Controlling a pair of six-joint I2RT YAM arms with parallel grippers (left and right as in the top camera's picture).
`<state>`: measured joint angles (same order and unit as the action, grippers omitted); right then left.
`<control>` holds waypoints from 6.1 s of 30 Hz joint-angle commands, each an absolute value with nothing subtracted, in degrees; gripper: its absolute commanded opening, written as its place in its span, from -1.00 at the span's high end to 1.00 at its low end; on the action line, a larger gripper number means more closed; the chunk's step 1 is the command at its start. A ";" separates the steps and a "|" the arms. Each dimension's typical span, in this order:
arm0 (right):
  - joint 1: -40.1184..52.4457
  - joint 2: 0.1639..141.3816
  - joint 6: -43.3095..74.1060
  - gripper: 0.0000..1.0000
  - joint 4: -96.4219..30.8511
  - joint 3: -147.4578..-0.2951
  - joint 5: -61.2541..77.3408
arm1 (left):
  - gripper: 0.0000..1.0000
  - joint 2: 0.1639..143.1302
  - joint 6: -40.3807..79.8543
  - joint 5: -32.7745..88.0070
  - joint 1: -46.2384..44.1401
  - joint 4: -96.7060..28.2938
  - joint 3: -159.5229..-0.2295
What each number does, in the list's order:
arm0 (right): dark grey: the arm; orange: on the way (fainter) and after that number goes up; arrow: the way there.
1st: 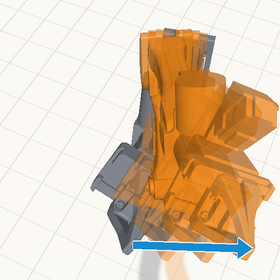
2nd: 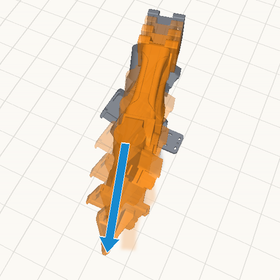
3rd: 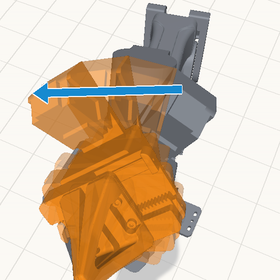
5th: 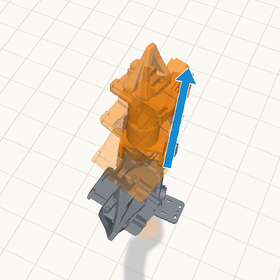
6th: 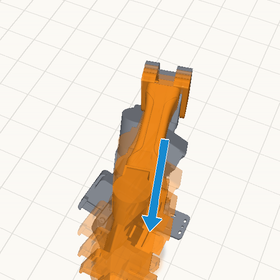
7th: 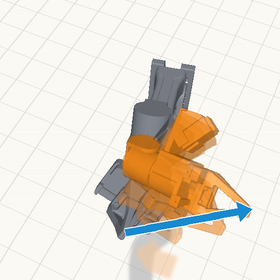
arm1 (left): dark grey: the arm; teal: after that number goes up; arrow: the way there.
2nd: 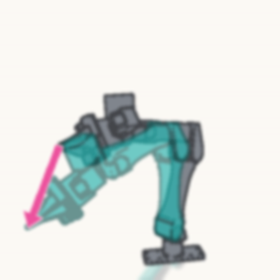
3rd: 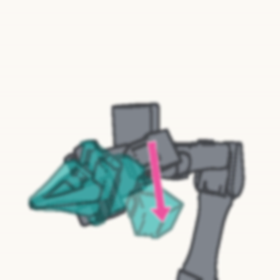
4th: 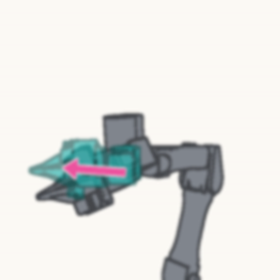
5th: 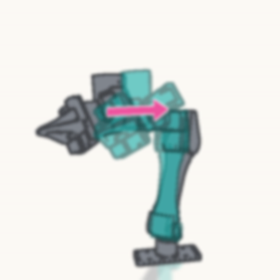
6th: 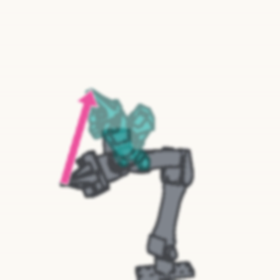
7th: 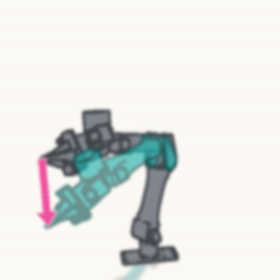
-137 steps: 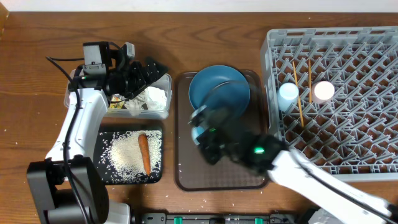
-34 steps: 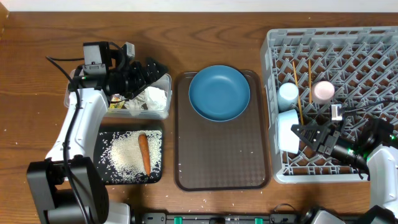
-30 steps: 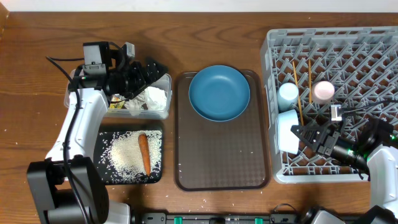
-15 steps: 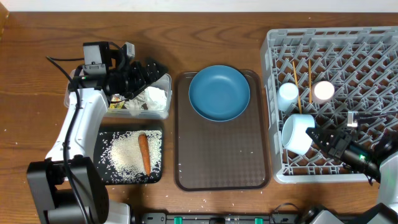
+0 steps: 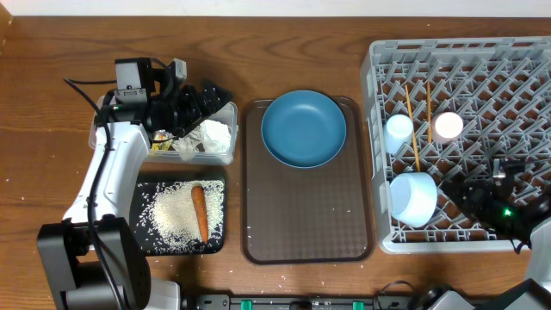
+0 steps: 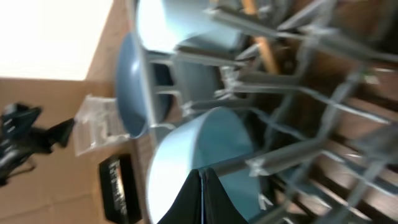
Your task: Sort waste into correct bins and load items into the dishwasher rack
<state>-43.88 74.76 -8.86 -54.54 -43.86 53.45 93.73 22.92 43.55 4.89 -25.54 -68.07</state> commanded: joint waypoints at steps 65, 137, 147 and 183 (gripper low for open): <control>0.19 74.85 19.94 0.91 -70.46 -58.70 -7.60 | -0.96 93.58 23.40 44.27 5.13 -25.69 -68.49; -0.67 80.38 7.14 0.46 -70.15 -70.28 16.97 | -0.96 93.58 23.40 44.27 5.13 -25.67 -68.49; 1.37 80.82 5.28 0.27 -63.24 -66.67 14.39 | -0.96 93.58 23.40 44.27 5.13 -25.69 -68.49; 7.57 81.03 5.72 0.67 -43.53 -53.10 8.82 | -0.96 93.58 23.40 44.27 5.13 -25.69 -68.49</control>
<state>6.90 80.84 5.91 -44.14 -53.39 9.17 93.73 22.92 43.55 4.89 -25.54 -68.07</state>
